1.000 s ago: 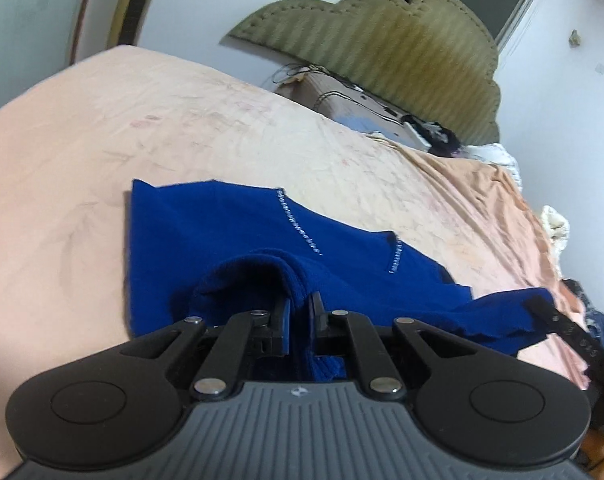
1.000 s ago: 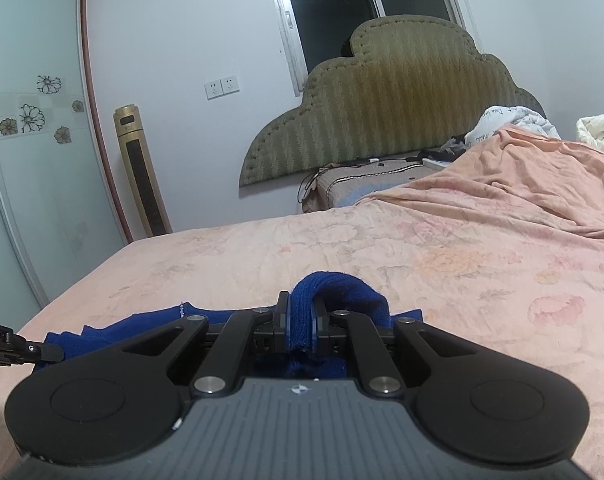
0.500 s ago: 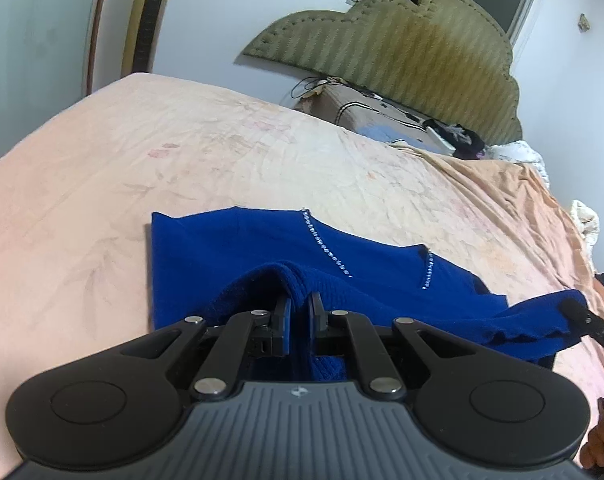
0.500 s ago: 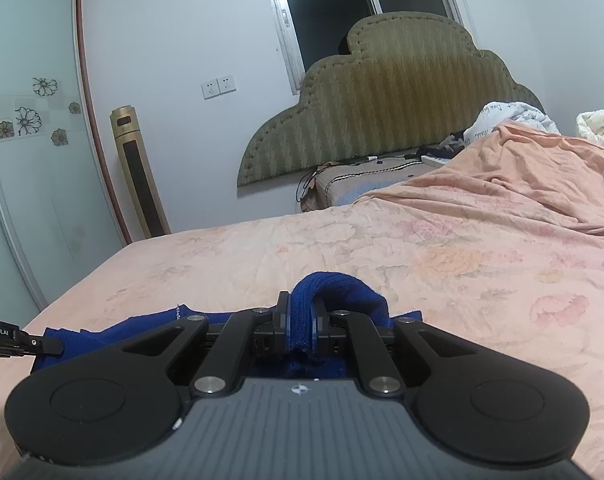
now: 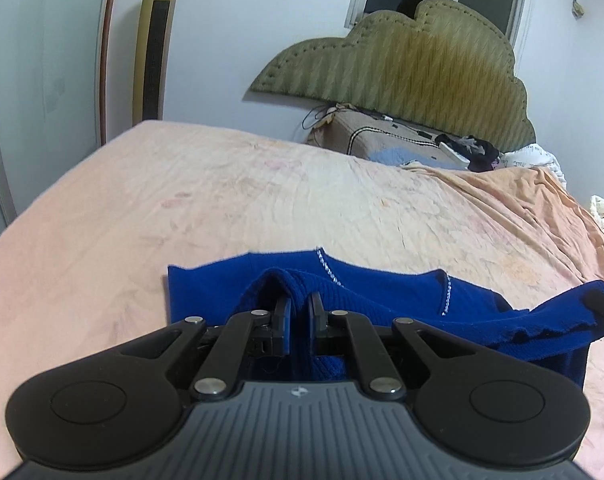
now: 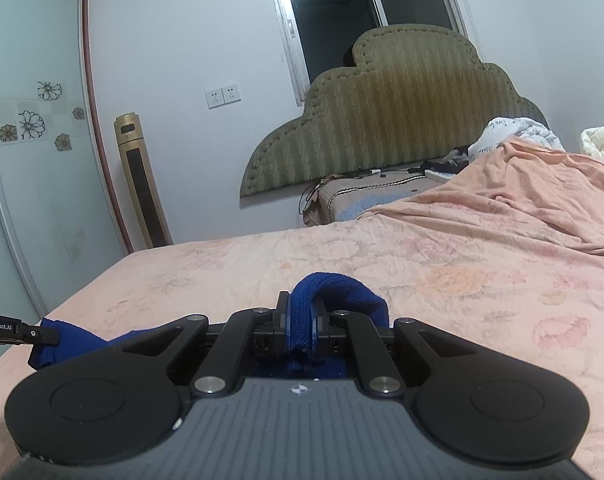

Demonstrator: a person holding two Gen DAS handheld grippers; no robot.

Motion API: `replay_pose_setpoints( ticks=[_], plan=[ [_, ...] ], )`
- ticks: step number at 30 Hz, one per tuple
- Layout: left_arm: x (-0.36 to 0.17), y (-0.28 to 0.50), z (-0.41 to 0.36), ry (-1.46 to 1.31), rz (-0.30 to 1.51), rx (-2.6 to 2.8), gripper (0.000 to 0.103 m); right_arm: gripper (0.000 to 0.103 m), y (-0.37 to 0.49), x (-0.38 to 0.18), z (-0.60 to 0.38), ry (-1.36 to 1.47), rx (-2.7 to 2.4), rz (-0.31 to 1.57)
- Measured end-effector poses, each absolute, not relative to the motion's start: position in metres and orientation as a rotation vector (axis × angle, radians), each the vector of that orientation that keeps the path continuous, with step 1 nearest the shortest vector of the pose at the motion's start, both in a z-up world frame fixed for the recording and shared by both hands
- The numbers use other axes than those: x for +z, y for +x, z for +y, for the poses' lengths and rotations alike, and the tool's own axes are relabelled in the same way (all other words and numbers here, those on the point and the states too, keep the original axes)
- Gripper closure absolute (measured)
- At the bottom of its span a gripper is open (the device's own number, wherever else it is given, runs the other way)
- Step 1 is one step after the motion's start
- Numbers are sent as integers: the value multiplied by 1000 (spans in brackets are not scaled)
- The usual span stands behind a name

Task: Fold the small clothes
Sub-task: 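Lay the held hem over the collar with both grippers, then open both grippers to release the folded hem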

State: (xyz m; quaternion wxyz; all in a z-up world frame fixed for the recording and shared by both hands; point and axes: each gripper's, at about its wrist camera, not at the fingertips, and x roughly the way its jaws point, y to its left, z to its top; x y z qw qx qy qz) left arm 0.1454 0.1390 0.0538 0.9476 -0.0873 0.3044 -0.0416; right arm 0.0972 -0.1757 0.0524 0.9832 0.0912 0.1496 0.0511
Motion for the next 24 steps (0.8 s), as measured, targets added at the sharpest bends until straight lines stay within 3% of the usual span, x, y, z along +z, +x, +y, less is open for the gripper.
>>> replay_pose_setpoints(
  ticks=[11,24],
  plan=[
    [68,169,129,-115,578,-65,95,90,113,54,-174,183,87,287],
    [39,234,116,-64,665,-45,95,90,167,30,-176,216,55,359]
  ],
)
